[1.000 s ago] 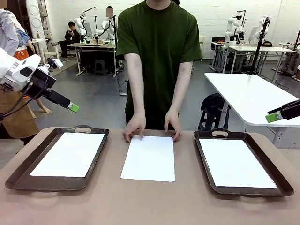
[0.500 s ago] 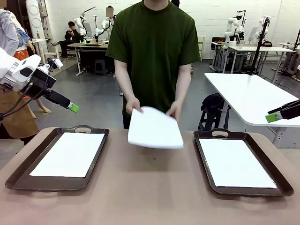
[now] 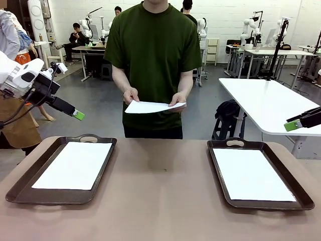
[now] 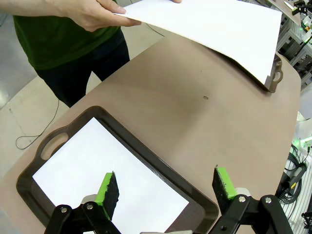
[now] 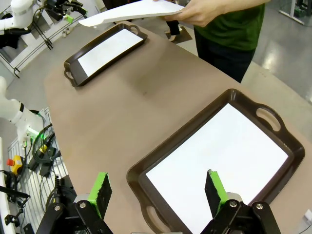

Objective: Sort the A4 documents.
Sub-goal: Receive the A4 Paper.

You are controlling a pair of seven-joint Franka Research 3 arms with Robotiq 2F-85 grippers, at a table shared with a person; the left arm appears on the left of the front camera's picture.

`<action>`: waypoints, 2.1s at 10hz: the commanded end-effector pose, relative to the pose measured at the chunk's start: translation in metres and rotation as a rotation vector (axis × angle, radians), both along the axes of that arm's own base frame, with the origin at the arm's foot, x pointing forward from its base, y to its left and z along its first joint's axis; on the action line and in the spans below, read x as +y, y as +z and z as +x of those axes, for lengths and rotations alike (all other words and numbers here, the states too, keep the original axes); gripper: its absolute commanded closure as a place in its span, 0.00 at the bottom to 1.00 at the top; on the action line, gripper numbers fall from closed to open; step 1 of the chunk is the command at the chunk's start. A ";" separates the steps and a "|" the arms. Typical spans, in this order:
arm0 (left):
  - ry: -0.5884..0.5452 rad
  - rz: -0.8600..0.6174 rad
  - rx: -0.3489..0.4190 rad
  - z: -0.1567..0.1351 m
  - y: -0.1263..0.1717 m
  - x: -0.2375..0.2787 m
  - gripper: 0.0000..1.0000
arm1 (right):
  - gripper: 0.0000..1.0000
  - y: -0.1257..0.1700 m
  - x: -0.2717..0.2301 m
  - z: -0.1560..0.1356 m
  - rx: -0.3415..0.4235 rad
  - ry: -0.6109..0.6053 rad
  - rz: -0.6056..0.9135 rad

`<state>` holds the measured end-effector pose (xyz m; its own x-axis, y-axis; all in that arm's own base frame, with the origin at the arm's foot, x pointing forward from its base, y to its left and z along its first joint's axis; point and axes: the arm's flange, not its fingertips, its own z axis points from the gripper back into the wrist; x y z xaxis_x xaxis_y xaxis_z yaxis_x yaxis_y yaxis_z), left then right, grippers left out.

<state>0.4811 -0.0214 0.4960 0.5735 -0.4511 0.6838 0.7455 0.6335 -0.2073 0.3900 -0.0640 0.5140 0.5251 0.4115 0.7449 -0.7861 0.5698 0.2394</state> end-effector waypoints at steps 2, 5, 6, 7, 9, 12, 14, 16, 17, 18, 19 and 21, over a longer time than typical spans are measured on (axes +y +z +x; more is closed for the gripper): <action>0.006 0.005 -0.007 0.000 0.000 0.000 0.00 | 0.00 0.001 0.000 0.000 -0.010 -0.003 -0.001; 0.006 0.005 -0.007 0.000 0.000 0.000 0.00 | 0.00 0.001 0.000 0.000 -0.010 -0.003 -0.001; 0.006 0.005 -0.007 0.000 0.000 0.000 0.00 | 0.00 0.001 0.000 0.000 -0.010 -0.003 -0.001; 0.006 0.005 -0.007 0.000 0.000 0.000 0.00 | 0.00 0.001 0.000 0.000 -0.010 -0.003 -0.001; 0.006 0.005 -0.007 0.000 0.000 0.000 0.00 | 0.00 0.001 0.000 0.000 -0.010 -0.003 -0.001; 0.006 0.005 -0.007 0.000 0.000 0.000 0.00 | 0.00 0.001 0.000 0.000 -0.010 -0.003 -0.001; 0.006 0.005 -0.007 0.000 0.000 0.000 0.00 | 0.00 0.001 0.000 0.000 -0.010 -0.003 -0.001; 0.006 0.005 -0.007 0.000 0.000 0.000 0.00 | 0.00 0.001 0.000 0.000 -0.010 -0.003 -0.001; 0.006 0.005 -0.007 0.000 0.000 0.000 0.00 | 0.00 0.001 0.000 0.000 -0.010 -0.003 -0.001; 0.006 0.005 -0.007 0.000 0.000 0.000 0.00 | 0.00 0.001 0.000 0.000 -0.010 -0.003 -0.001; 0.006 0.005 -0.007 0.000 0.000 0.000 0.00 | 0.00 0.001 0.000 0.000 -0.010 -0.003 -0.001; 0.006 0.005 -0.007 0.000 0.000 0.000 0.00 | 0.00 0.001 0.000 0.000 -0.010 -0.003 -0.001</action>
